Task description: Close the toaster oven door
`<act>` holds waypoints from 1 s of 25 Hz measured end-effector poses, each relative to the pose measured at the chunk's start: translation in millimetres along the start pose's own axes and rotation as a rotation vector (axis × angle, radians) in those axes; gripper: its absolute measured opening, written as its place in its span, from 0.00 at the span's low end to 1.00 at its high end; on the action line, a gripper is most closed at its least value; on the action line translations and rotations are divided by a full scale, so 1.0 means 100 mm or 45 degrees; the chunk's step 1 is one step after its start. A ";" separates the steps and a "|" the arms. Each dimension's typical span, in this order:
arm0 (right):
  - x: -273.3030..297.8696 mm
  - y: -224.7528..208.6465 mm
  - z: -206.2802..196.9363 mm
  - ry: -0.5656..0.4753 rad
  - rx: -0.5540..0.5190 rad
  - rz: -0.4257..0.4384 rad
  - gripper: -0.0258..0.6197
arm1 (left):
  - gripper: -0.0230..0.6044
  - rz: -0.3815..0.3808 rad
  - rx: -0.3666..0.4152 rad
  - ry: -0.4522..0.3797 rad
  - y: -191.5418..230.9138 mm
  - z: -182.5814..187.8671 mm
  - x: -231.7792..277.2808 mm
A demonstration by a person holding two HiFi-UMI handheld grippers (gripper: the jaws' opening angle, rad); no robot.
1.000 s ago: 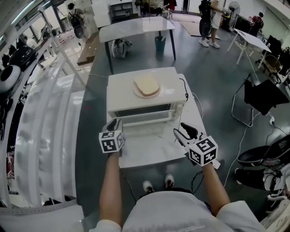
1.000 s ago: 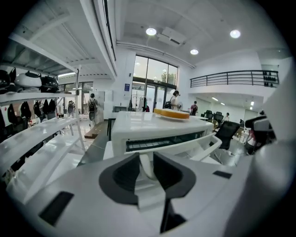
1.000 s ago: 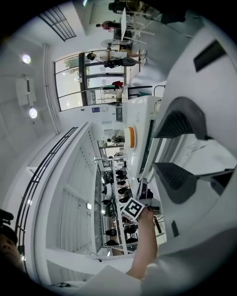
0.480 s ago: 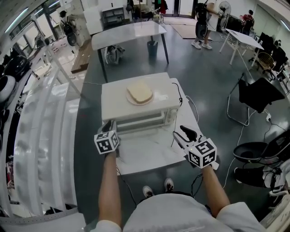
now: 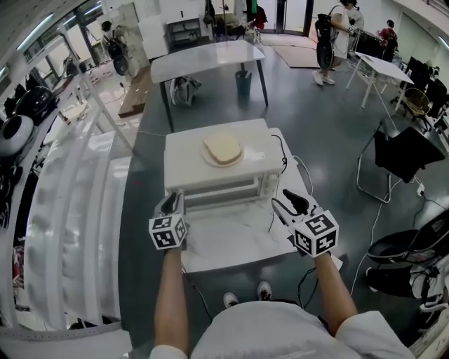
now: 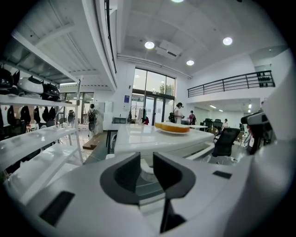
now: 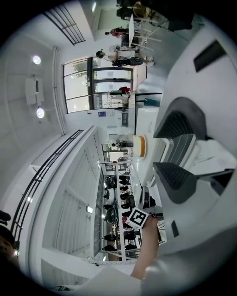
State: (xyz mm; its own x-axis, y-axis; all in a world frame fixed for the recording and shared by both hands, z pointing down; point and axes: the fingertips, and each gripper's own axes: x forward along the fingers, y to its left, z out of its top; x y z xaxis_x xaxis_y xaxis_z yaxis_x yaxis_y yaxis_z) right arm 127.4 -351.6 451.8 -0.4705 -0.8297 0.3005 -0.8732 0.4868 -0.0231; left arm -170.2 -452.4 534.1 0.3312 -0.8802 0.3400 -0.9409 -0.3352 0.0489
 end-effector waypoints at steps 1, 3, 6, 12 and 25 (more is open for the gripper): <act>0.00 -0.02 0.04 -0.010 -0.006 -0.006 0.31 | 0.18 -0.006 0.014 -0.012 -0.02 0.04 -0.04; 0.01 -0.05 0.15 -0.031 -0.015 -0.023 0.30 | 0.18 -0.016 0.057 -0.048 -0.05 0.17 -0.13; 0.02 -0.08 0.34 -0.074 -0.021 -0.050 0.27 | 0.15 -0.024 0.143 -0.123 -0.10 0.44 -0.33; 0.00 -0.07 0.69 -0.161 -0.108 -0.071 0.14 | 0.12 -0.052 0.297 -0.262 -0.31 0.93 -0.72; -0.18 0.27 1.36 -0.307 -0.276 0.007 0.06 | 0.07 -0.102 0.479 -0.444 -0.87 1.67 -1.35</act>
State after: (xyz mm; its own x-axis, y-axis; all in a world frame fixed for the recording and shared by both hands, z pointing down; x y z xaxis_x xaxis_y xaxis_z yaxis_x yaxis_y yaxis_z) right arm 94.5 -360.8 316.0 -0.5144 -0.8550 0.0659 -0.8353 0.5170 0.1871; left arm -121.6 -361.0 327.7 0.4653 -0.8851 0.0125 -0.8423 -0.4470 -0.3011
